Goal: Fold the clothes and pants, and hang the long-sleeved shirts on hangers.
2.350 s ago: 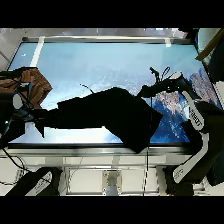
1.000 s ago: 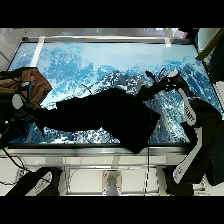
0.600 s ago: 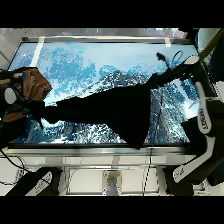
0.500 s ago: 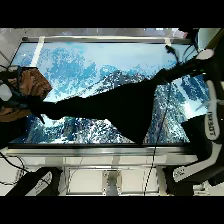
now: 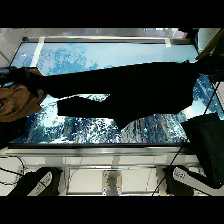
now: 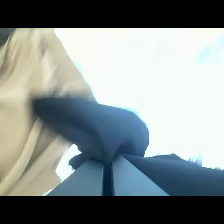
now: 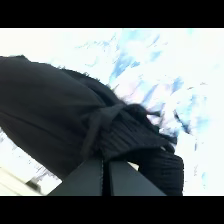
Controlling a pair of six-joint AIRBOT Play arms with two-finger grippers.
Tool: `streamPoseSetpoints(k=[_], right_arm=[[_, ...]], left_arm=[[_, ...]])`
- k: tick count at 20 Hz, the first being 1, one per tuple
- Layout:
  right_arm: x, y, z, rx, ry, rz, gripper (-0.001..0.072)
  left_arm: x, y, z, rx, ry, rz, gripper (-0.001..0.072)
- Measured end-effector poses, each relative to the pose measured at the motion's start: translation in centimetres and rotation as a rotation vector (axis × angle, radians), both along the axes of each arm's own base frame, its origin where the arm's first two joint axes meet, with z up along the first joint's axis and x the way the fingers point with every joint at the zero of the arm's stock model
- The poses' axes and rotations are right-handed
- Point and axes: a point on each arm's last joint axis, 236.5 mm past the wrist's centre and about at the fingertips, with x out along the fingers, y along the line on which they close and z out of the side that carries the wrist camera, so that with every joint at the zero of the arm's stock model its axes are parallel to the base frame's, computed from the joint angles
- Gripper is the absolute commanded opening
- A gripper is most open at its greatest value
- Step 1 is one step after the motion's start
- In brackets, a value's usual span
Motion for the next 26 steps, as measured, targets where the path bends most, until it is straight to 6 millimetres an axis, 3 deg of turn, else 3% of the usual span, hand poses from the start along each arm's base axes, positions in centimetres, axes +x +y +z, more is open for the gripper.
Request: streamPoseSetpoints(k=[3, 6, 11, 12, 13, 14, 15, 16, 17, 18, 19, 23, 26], right_arm=[[0.9, -2.4, -1.2, -0.048, 0.03, -0.089, 0.0019], [3.2, -5.5, -4.3, -0.096, 0.092, -0.176, 0.0019], [9.3, -9.7, -11.4, -0.075, 0.186, -0.313, 0.0019], [10.3, -10.2, -13.2, -0.063, 0.216, -0.332, 0.0019], [11.1, -10.7, -15.1, -0.052, 0.251, -0.349, 0.0019], [11.7, -11.4, -17.0, -0.053, 0.282, -0.37, 0.0019], [12.1, -11.8, -18.6, -0.047, 0.312, -0.387, 0.0019], [12.6, -12.0, -19.7, -0.04, 0.328, -0.399, 0.0021], [13.0, -12.2, -20.2, -0.034, 0.33, -0.411, 0.0099], [13.1, -12.5, -20.7, -0.036, 0.336, -0.42, 0.0302], [13.2, -12.8, -20.8, -0.037, 0.335, -0.428, 0.0411], [10.7, -15.1, -20.9, -0.066, 0.397, -0.451, 0.0409], [7.5, -17.0, -19.8, -0.092, 0.449, -0.459, 0.0408]], left_arm=[[4.3, -2.2, -0.6, -0.026, -0.071, -0.065, 0.0009], [8.0, -5.1, -4.9, 0.02, -0.02, -0.168, 0.0009], [12.5, -9.3, -12.7, 0.092, 0.052, -0.295, 0.0009], [13.2, -9.7, -13.6, 0.098, 0.048, -0.305, 0.0066], [13.7, -10.0, -14.6, 0.104, 0.049, -0.314, 0.046], [14.0, -10.1, -15.3, 0.111, 0.057, -0.318, 0.0702], [14.2, -10.2, -15.7, 0.107, 0.058, -0.316, 0.0705], [14.2, -10.2, -15.8, 0.089, 0.061, -0.305, 0.0705], [13.9, -9.8, -15.8, 0.075, 0.07, -0.291, 0.0704], [13.5, -9.0, -15.4, 0.059, 0.082, -0.266, 0.0702], [12.9, -8.0, -15.2, 0.045, 0.102, -0.236, 0.0702], [8.4, -1.5, -15.9, -0.016, 0.271, -0.072, 0.0701], [4.0, 1.9, -19.3, -0.082, 0.433, 0.046, 0.0701]])
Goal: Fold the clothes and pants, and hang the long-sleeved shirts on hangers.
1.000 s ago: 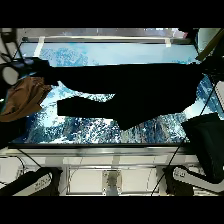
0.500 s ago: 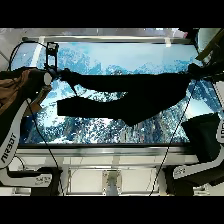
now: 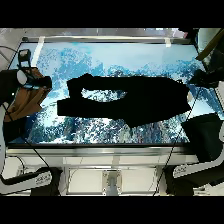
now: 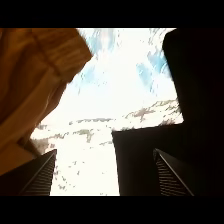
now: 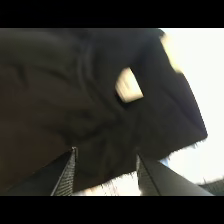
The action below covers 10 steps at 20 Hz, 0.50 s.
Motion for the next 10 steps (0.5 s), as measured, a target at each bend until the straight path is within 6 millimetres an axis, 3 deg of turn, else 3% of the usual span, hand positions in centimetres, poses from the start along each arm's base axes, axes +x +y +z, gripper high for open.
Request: streamPoseSetpoints(k=[3, 5, 10], right_arm=[[-2.3, -0.8, 2.4, -0.027, -0.004, 0.008, 0.0408], [-3.2, -0.6, 4.2, -0.039, -0.03, 0.019, 0.0409], [-3.9, 0.7, 7.3, -0.033, -0.102, 0.043, 0.0408]], left_arm=[[-3.2, 0.3, -4.9, -0.089, 0.1, 0.1, 0.0698], [-3.2, -0.6, -7.0, -0.188, 0.085, 0.176, 0.0692], [-1.3, -2.1, -10.0, -0.378, 0.044, 0.316, 0.0691]])
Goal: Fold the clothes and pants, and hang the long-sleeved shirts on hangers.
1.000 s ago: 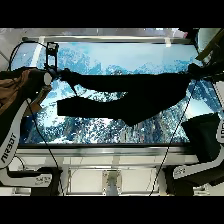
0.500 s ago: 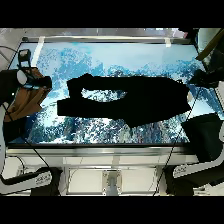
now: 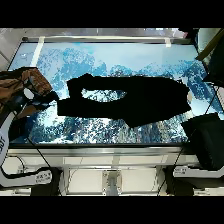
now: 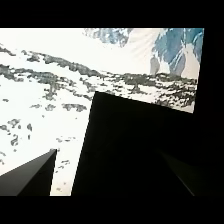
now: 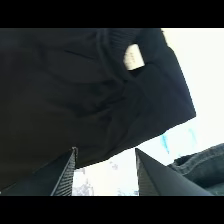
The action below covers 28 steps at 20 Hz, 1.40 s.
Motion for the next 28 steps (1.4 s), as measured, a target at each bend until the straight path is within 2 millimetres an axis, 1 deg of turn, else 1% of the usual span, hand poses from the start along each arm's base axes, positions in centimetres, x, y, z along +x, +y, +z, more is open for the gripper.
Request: streamPoseSetpoints(k=[1, 3, 5, 11, 12, 13, 14, 15, 16, 17, 18, 20, 22, 24, 26, 27, 28], right_arm=[[-0.1, 0.0, 0.2, -0.001, -0.004, 0.001, 0.0408], [-0.2, 0.3, 0.5, 0.003, -0.01, 0.007, 0.0408], [-0.3, 0.3, 0.7, 0.003, -0.013, 0.008, 0.0408], [-0.3, 0.5, 0.8, 0.005, -0.015, 0.011, 0.0408], [-0.3, 0.5, 0.8, 0.006, -0.015, 0.011, 0.0408], [-0.3, 0.5, 0.8, 0.006, -0.016, 0.012, 0.0408], [-0.3, 0.5, 0.8, 0.006, -0.016, 0.012, 0.0408], [-0.3, 0.5, 0.8, 0.006, -0.016, 0.012, 0.0408], [-0.3, 0.5, 0.8, 0.006, -0.016, 0.012, 0.0408], [-0.3, 0.5, 0.8, 0.006, -0.016, 0.012, 0.0407], [-0.3, 0.5, 0.8, 0.007, -0.016, 0.012, 0.0408], [-0.4, 0.6, 0.8, 0.008, -0.014, 0.013, 0.0407], [-0.5, 0.7, 0.8, 0.01, -0.008, 0.015, 0.0407], [-0.7, 0.7, 0.8, 0.011, -0.003, 0.017, 0.0407], [-0.8, 0.7, 0.7, 0.006, 0.001, 0.02, 0.0408], [-1.0, 0.6, 0.5, 0.003, 0.01, 0.022, 0.0408], [-1.1, 0.5, 0.1, 0.002, 0.02, 0.022, 0.0408]], left_arm=[[0.1, -0.1, -0.6, -0.022, 0.008, 0.02, 0.0691], [0.4, -0.2, -1.3, -0.062, 0.007, 0.052, 0.0688], [0.7, -0.6, -1.6, -0.095, 0.0, 0.049, 0.0621], [1.1, -1.8, -2.6, -0.153, -0.004, 0.023, 0.062], [1.2, -1.8, -2.7, -0.157, -0.005, 0.023, 0.0588], [1.3, -1.9, -2.8, -0.159, -0.006, 0.022, 0.0492], [1.3, -1.9, -3.0, -0.16, -0.004, 0.022, 0.0463], [1.3, -1.9, -3.1, -0.161, -0.003, 0.022, 0.0462], [1.3, -1.9, -3.2, -0.162, -0.005, 0.023, 0.0431], [1.4, -1.9, -3.3, -0.162, -0.004, 0.023, 0.0227], [1.3, -1.9, -3.5, -0.161, 0.001, 0.021, 0.0005], [1.3, -2.0, -3.7, -0.161, 0.005, 0.013, 0.0011], [1.9, -1.9, -3.1, -0.154, -0.014, 0.007, 0.001], [3.1, -1.6, -1.0, -0.136, -0.064, -0.016, 0.001], [4.3, -1.2, 2.2, -0.107, -0.135, -0.045, 0.001], [4.9, -0.9, 4.2, -0.088, -0.181, -0.059, 0.001], [5.2, -0.7, 5.9, -0.068, -0.214, -0.079, 0.001]])
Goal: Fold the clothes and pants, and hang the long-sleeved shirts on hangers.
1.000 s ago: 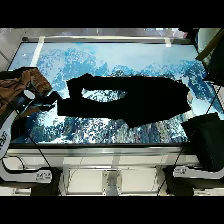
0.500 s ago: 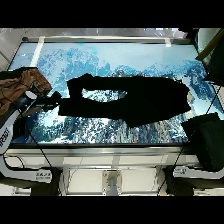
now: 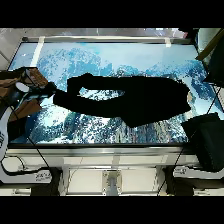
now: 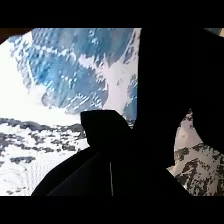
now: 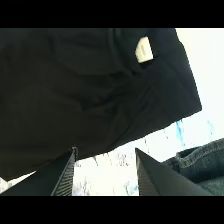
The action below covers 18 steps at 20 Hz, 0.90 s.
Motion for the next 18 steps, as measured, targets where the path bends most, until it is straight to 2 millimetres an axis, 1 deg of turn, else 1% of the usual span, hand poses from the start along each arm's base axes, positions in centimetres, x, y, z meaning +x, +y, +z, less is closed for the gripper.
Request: streamPoseSetpoints(k=[2, 5, 7, 8, 9, 11, 13, 15, 16, 18], right_arm=[[-0.6, 0.1, -1.5, 0.013, 0.043, 0.005, 0.0408], [-2.2, 0.7, -5.2, 0.055, 0.144, 0.018, 0.0408], [-3.5, 1.2, -7.6, 0.081, 0.213, 0.026, 0.0408], [-4.0, 1.4, -8.5, 0.091, 0.237, 0.032, 0.0408], [-4.5, 1.6, -9.3, 0.1, 0.259, 0.037, 0.0408], [-5.0, 1.9, -10.2, 0.112, 0.282, 0.044, 0.0408], [-5.1, 2.1, -10.6, 0.119, 0.285, 0.046, 0.0407], [-4.8, 2.2, -10.8, 0.129, 0.273, 0.046, 0.0408], [-4.6, 2.3, -10.8, 0.13, 0.263, 0.044, 0.0408], [-4.1, 2.1, -10.9, 0.123, 0.243, 0.036, 0.0409]], left_arm=[[0.2, 0.7, 3.6, 0.058, -0.074, -0.021, 0.001], [-1.3, 2.4, 7.5, 0.166, -0.121, -0.051, 0.001], [-3.1, 4.1, 9.5, 0.238, -0.12, -0.053, 0.0009], [-4.0, 5.3, 10.6, 0.272, -0.122, -0.041, 0.0009], [-4.8, 6.4, 11.5, 0.301, -0.124, -0.024, 0.0009], [-6.1, 8.1, 12.7, 0.341, -0.12, 0.004, 0.0009], [-6.7, 8.4, 13.1, 0.351, -0.107, 0.005, 0.0009], [-6.4, 7.7, 12.6, 0.35, -0.095, -0.019, 0.0009], [-6.0, 7.2, 11.9, 0.347, -0.082, -0.036, 0.0009], [-4.8, 6.5, 9.7, 0.343, -0.052, -0.063, 0.0009]])
